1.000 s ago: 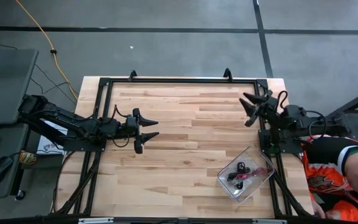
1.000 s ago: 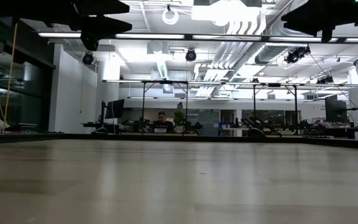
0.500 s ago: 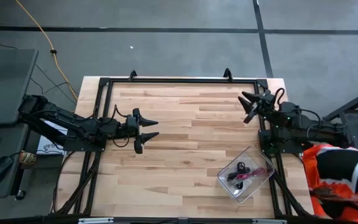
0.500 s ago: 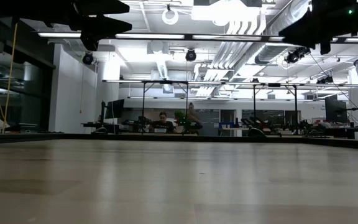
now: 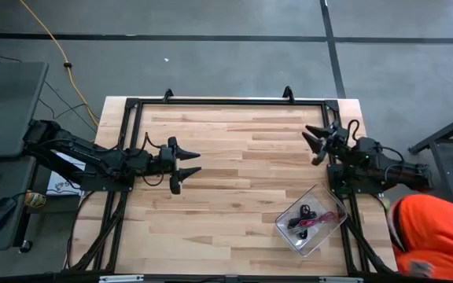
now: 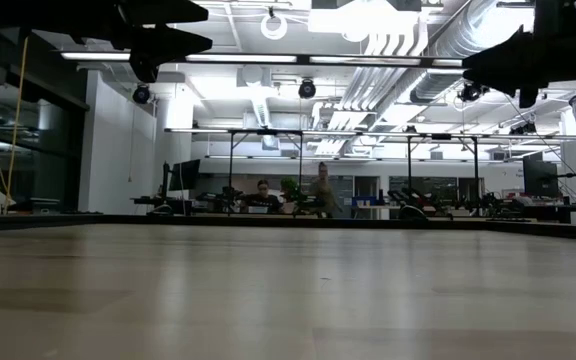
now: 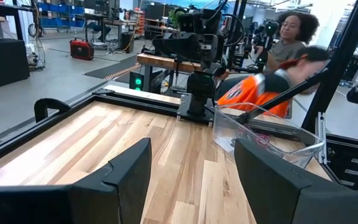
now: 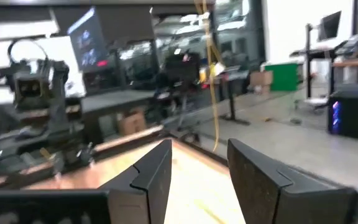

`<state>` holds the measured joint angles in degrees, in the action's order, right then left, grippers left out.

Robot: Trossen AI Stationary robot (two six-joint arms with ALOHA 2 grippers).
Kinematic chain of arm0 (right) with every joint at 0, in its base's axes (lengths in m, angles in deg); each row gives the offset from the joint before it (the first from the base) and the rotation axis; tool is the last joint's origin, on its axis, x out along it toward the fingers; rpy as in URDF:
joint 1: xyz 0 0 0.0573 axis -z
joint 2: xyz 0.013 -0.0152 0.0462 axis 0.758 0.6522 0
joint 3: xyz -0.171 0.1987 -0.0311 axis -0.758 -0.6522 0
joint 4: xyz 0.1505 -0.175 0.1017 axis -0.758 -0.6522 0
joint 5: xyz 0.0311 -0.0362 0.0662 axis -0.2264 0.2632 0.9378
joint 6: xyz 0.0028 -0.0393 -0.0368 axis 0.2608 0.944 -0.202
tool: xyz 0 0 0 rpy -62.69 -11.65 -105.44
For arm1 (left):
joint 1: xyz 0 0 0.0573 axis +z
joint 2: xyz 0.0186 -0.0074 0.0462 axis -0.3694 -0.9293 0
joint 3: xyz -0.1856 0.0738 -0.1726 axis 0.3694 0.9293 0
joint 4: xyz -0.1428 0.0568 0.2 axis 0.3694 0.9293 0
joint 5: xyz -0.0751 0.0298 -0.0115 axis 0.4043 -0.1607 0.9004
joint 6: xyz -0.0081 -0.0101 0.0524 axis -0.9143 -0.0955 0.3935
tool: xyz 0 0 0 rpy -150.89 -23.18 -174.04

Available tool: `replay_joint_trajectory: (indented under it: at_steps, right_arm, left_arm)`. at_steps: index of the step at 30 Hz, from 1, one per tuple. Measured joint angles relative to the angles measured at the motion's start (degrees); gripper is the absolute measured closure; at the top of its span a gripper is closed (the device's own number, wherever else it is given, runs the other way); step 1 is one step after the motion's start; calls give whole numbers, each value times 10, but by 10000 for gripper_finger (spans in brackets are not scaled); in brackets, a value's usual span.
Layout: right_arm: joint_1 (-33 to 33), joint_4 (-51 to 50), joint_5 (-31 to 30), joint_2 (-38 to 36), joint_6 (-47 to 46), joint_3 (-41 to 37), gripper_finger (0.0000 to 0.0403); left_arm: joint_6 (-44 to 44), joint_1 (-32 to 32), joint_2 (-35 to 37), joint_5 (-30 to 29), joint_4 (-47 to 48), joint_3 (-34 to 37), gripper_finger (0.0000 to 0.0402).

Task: Pick and place USB-C Cables
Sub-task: Return to Home Position

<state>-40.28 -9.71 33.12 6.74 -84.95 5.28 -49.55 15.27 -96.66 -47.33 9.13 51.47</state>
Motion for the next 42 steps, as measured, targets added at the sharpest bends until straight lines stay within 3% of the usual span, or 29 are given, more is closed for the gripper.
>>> replay_joint_trajectory:
  at_steps: [6,11,17,20,26,35,42]
  right_arm:
    - [0,-26,56,8,-18,-1,256]
    - [0,-21,68,3,-22,-2,256]
    - [0,102,69,3,3,-79,256]
    - [0,94,71,3,4,-79,256]
    - [0,43,130,3,-6,-79,256]
    - [0,22,135,3,-49,-80,256]
    - [0,17,134,3,-17,-80,256]
  left_arm:
    - [0,0,0,0,2,0,190]
    - [-1,0,0,0,2,0,190]
    - [-2,0,0,0,2,0,190]
    - [-2,0,0,0,2,0,190]
    - [0,0,0,0,2,0,190]
    - [0,0,0,0,2,0,190]
    - [0,0,0,-11,2,0,190]
